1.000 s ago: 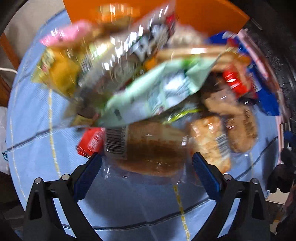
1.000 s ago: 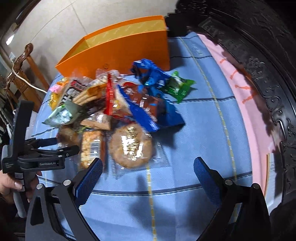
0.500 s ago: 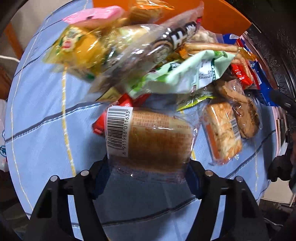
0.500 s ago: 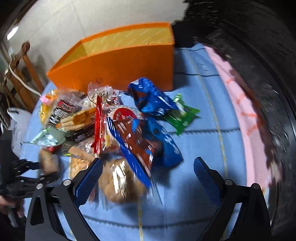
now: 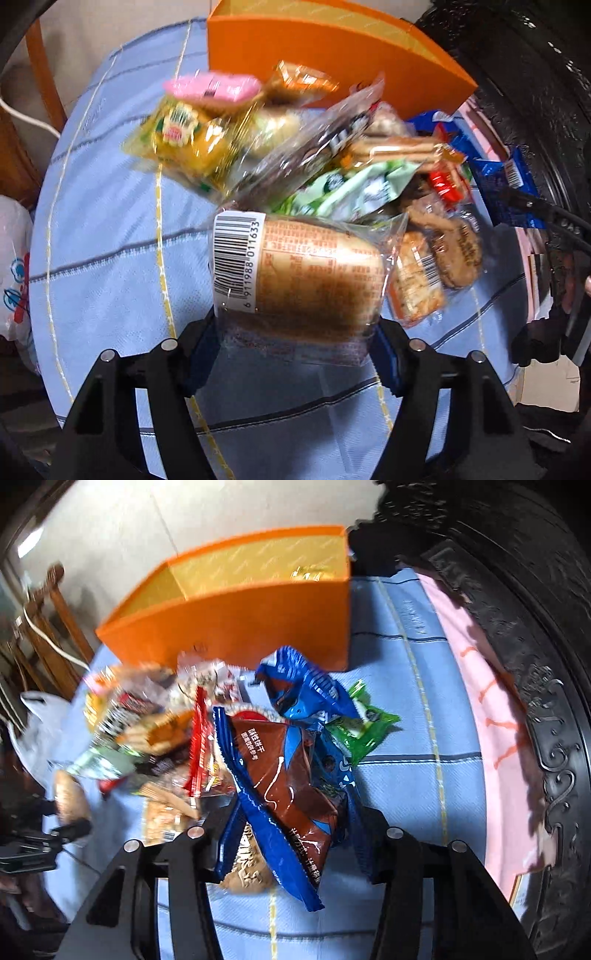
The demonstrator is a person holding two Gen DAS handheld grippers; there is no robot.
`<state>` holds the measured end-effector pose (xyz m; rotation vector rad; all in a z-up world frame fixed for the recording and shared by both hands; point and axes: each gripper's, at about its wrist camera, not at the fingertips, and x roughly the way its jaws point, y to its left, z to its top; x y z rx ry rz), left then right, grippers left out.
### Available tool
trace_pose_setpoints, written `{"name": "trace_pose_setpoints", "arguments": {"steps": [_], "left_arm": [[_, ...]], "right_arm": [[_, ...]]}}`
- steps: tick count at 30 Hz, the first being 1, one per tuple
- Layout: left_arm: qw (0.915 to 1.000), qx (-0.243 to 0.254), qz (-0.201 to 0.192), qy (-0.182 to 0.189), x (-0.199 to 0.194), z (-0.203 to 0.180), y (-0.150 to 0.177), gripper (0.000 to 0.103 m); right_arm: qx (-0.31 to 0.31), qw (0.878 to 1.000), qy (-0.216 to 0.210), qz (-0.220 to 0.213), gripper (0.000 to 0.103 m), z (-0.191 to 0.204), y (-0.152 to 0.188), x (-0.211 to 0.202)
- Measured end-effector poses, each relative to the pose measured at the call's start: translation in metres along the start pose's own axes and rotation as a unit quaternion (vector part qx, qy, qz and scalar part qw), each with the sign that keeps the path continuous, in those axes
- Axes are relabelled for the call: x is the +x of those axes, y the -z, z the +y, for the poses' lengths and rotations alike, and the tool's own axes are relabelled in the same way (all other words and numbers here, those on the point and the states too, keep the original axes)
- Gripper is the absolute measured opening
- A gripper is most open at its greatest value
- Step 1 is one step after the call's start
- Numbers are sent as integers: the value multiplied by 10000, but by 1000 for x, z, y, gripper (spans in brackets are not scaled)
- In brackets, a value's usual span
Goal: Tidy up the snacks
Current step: 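Grasp barcoded bread loaf with left tool while right tool grasps blue-brown biscuit bag, then release bread loaf with left tool while right tool releases biscuit bag into box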
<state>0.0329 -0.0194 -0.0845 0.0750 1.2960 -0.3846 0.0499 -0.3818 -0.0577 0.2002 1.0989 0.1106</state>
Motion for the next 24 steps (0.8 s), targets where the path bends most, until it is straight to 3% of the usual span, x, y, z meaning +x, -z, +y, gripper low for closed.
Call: {"name": "trace_pose_setpoints", "arguments": {"steps": [10,17,24], "left_arm": [[9975,268,-613,240,-39,-18,-53,68],[9915,428,-1211,208,-67,-30,-129,69],[9903,125,-1367,213,-63,-21,-202,69]], "right_arm": [[26,9972,-416,-617,51,5,-27,-41],[-105,9912,-547,-1200,51,17,-88,-59],[-23,9886,-599,-1379,51,18,-140,-36]]}}
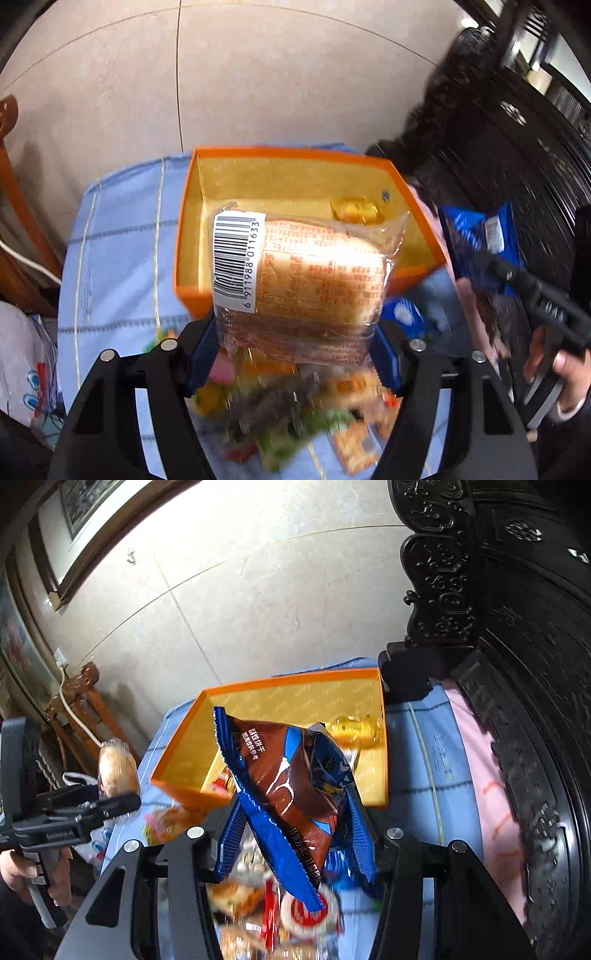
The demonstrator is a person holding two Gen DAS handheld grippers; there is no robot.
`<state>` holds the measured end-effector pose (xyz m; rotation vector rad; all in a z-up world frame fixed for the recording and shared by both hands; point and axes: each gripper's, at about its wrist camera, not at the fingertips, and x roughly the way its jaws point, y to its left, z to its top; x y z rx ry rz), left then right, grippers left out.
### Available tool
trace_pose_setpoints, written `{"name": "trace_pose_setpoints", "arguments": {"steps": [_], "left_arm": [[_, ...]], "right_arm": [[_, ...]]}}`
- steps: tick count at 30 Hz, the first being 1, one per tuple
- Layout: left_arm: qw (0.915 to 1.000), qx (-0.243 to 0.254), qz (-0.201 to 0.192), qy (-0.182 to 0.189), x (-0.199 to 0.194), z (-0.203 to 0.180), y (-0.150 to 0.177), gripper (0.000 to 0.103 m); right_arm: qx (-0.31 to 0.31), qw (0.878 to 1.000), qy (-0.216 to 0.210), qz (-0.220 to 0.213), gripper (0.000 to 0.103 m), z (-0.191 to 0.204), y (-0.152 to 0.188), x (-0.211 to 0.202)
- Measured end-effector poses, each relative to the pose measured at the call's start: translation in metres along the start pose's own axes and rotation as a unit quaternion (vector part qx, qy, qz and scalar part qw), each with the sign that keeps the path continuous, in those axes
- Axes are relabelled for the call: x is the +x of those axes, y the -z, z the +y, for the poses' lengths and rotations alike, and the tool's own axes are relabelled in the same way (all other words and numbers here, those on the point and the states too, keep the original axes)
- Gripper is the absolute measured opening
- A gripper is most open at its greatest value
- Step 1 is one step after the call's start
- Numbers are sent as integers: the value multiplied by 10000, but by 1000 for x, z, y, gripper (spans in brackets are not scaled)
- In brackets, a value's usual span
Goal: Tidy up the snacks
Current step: 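Release bread loaf with left tool while right tool releases biscuit bag into box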
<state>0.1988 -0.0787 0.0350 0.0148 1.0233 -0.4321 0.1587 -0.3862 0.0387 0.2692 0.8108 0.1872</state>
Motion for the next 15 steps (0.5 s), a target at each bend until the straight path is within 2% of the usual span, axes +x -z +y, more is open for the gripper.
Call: {"name": "trace_pose_setpoints", "arguments": {"steps": [9,11,12,13,15], "left_arm": [[9994,-162,110,-278,50,19,-50,70],[9980,-208,214,-558,64,23,-56,80],[9960,-241,279,-813,70,25,-57,93],[9932,-265,311,-1091,74,27,-58,96],[9924,-200,334,-1169,77,29,-55,96]], "right_arm": [[-40,9999,48,138,53,-5,-28,54],[21,9997,131,183,61,-8,-32,69],[64,9996,179,201,73,-10,-33,74],[143,9996,197,167,76,-11,-32,78],[164,9996,162,180,78,-12,-28,79]]}}
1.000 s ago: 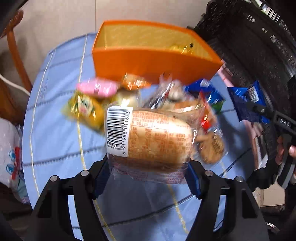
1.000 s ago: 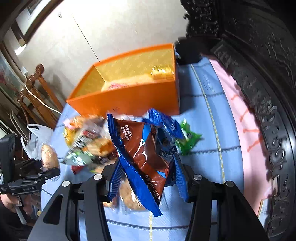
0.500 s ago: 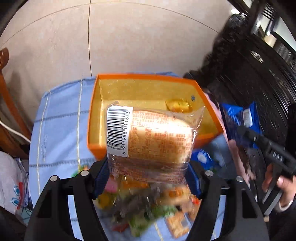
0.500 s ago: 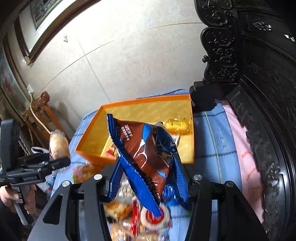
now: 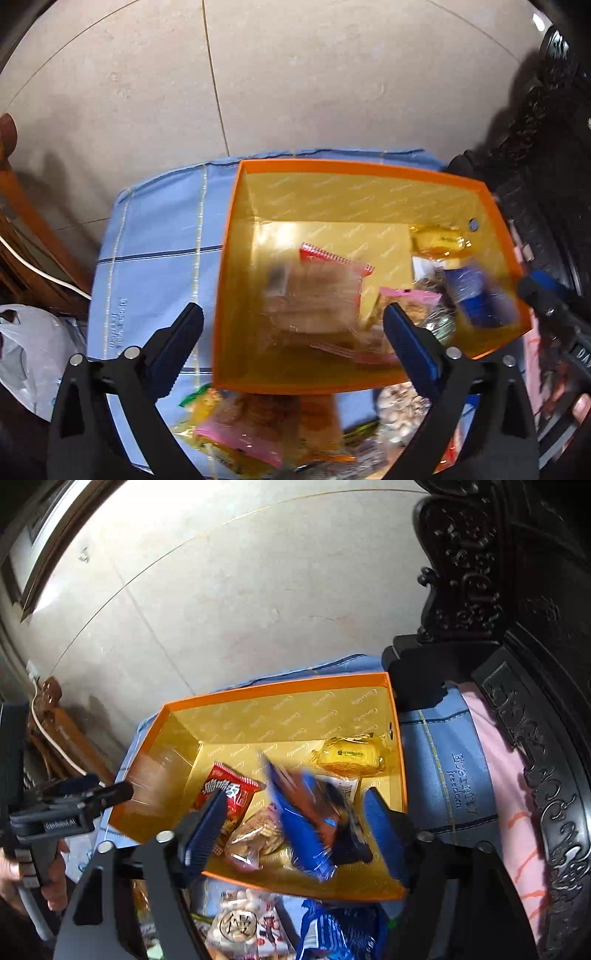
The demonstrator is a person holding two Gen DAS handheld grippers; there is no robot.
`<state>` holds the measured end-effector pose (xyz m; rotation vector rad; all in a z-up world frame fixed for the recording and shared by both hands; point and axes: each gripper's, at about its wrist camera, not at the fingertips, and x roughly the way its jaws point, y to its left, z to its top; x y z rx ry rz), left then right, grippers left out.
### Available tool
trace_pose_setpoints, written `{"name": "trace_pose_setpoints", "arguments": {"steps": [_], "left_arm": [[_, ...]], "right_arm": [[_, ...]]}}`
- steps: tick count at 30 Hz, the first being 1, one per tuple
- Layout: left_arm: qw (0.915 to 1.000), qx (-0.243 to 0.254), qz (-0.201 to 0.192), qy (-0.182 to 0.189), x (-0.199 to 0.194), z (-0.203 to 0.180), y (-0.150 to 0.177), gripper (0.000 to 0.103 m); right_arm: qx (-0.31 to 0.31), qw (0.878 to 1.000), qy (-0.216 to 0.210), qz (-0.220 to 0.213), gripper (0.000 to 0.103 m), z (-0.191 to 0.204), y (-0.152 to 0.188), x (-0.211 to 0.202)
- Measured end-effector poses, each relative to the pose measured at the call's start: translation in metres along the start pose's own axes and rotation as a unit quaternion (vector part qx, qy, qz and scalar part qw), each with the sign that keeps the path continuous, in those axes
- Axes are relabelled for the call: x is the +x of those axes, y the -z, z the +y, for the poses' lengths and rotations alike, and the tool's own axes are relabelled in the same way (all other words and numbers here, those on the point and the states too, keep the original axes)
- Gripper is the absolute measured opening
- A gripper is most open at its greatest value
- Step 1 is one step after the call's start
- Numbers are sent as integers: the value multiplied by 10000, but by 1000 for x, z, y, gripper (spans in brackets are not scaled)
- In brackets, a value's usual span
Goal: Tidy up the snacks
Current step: 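Release bread loaf with left tool while right tool releases biscuit bag into box, then grasp cracker bar with left tool while right tool grasps round pastry packet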
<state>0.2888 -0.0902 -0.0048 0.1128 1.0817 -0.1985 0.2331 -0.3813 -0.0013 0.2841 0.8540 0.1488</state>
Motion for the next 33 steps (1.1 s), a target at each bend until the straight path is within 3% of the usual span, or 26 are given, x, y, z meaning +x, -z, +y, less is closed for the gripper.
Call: {"name": "trace_pose_setpoints", "arguments": {"steps": [4,9,13,20,27,33], "left_arm": [[10000,26,13,14,-1,7,14,96],[9999,37,102,-15,-11,23,49,96],[9996,-102,262,29,-20,36,87,96],[9979,-108,629,93,-24,47,159,96],[9945,-126,1026,155,-23,56,224,96],[9930,-275,1139,143,-28,64,245,96]], "right_arm": [[45,9999,-50,101,79,-3,21,-7],[302,9993,13,225,99,-12,55,-28],[514,9976,142,436,99,-23,88,-47],[633,9960,493,383,99,-28,140,-77],[198,9910,891,974,99,-12,185,-69],[-472,9825,1250,1297,99,9,225,-51]]}}
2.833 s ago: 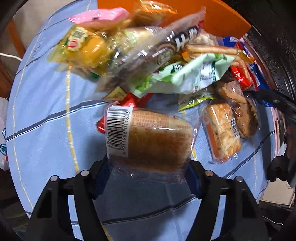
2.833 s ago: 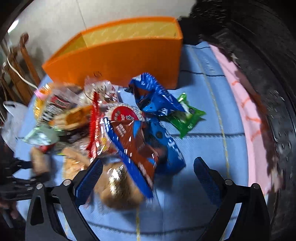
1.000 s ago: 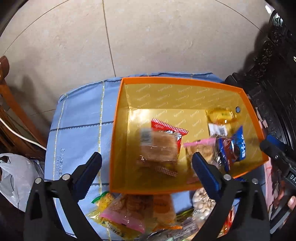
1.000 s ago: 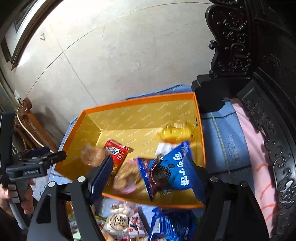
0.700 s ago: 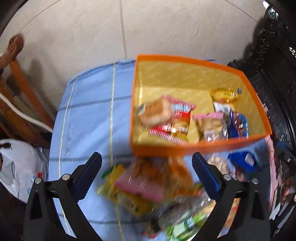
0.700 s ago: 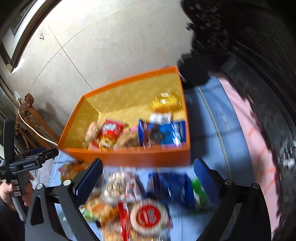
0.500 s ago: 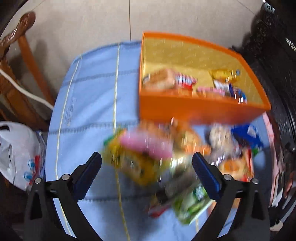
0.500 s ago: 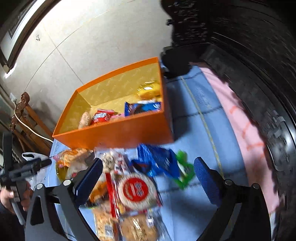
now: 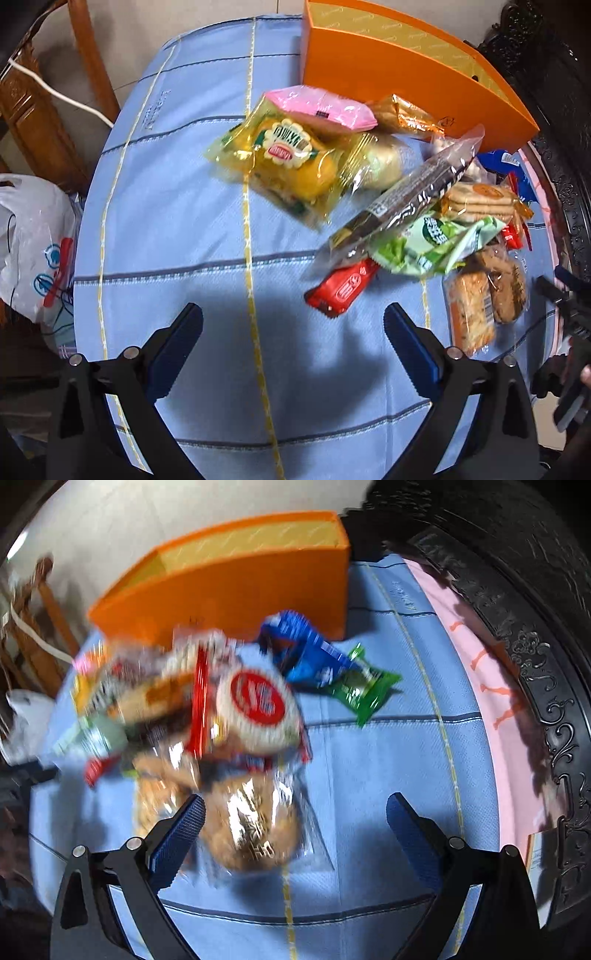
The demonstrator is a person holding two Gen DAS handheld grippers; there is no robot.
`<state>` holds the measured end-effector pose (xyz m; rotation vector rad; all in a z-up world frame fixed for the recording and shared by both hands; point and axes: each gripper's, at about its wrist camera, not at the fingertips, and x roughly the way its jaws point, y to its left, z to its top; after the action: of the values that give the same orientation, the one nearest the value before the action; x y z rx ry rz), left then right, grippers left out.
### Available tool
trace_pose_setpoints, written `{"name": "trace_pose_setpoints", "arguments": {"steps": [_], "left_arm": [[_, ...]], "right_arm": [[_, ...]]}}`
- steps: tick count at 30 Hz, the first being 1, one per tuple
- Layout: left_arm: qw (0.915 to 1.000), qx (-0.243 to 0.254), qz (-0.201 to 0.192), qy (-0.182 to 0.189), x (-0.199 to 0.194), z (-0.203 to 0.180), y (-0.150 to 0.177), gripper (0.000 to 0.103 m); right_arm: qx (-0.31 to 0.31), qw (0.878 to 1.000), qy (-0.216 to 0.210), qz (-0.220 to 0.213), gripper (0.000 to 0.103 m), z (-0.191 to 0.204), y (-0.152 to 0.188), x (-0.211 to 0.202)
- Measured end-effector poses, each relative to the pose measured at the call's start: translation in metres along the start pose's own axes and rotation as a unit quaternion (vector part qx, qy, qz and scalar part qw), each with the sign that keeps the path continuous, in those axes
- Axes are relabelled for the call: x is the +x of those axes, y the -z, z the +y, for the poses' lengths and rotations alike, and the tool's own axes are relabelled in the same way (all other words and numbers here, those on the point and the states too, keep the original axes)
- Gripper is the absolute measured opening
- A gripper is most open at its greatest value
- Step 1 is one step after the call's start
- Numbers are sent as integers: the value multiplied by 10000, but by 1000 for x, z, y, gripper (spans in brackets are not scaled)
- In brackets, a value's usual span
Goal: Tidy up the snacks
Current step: 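Grasp cracker bar with left tool while right tool grasps round pastry packet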
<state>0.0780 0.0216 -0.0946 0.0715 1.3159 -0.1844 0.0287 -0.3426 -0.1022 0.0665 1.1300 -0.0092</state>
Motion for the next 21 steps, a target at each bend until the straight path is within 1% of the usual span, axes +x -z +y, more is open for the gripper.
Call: {"name": "trace_pose_setpoints", "arguments": {"steps": [8,10,12,13,14,15,16,18,21], "left_arm": [[9999,95,23,59,-6,-3,15,96],[9999,118,37,39,-7,-4,19,96],[9999,119,34,61,-8,-5,20,96],[9999,119,38,60,-8,-5,21,96],[9999,124,38,55,-8,-5,21,96],[9999,132,37,52,-8,-5,21,96],[9999,136,39,55,-8,-5,21,96],[9999,132,53,67,-6,-4,19,96],[9997,173,84,164,-4,-10,17,96]], "right_arm": [[-553,9979,161,281,97,35,14,30],[-558,9979,125,288,93,38,16,33],[-568,9976,129,362,92,41,19,38],[-609,9975,144,314,92,43,21,37],[-649,9973,106,314,88,45,21,36],[-668,9973,52,314,81,46,20,35],[-676,9972,53,317,79,46,20,32],[-623,9975,-4,332,78,41,19,27],[-355,9987,-203,317,78,27,19,15]]}}
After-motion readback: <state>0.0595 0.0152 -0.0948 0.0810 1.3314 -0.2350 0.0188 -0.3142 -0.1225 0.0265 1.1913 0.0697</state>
